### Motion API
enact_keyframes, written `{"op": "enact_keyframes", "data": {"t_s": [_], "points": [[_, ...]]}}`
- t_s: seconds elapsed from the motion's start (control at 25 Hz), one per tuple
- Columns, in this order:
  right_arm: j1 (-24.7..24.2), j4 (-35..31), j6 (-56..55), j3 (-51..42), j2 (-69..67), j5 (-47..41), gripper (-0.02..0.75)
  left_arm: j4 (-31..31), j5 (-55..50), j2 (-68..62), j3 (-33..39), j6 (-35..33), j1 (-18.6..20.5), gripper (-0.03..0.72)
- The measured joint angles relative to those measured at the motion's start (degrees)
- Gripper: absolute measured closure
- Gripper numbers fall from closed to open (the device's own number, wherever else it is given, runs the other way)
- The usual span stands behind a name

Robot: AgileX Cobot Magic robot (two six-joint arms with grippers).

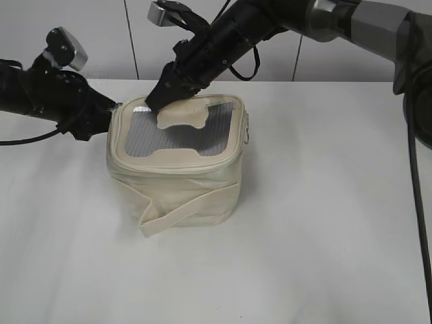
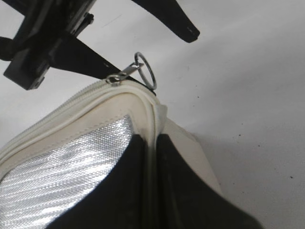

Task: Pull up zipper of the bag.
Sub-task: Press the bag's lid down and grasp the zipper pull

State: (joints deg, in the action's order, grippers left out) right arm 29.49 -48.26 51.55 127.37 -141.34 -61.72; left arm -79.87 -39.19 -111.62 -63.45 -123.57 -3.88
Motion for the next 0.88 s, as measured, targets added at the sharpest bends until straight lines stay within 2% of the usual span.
{"op": "enact_keyframes", "data": {"t_s": [0.12,0.2,0.28,0.36,0.48,0.72,0.88], "points": [[0.00,0.00,-0.06,0.00,0.00,0.00,0.683,0.27,-0.06,-0.36,0.00,0.00,-0.53,0.326],[0.00,0.00,-0.06,0.00,0.00,0.00,0.683,0.83,-0.43,-0.36,0.00,0.00,-0.72,0.439],[0.00,0.00,-0.25,0.00,0.00,0.00,0.683,1.92,-0.67,-0.36,0.00,0.00,-0.85,0.586],[0.00,0.00,-0.89,0.00,0.00,0.06,0.683,3.70,-0.54,-0.36,0.00,0.20,-0.89,0.648],[0.00,0.04,-1.94,0.00,0.00,0.06,0.684,6.59,1.42,0.04,0.00,3.48,-0.89,0.678],[0.00,0.65,-6.84,0.00,0.00,0.78,0.685,17.30,4.01,5.68,0.06,17.98,-0.97,0.680],[-0.05,0.72,-10.78,0.00,0.00,1.21,0.686,21.66,3.89,10.34,3.52,24.98,-0.97,0.680]]}}
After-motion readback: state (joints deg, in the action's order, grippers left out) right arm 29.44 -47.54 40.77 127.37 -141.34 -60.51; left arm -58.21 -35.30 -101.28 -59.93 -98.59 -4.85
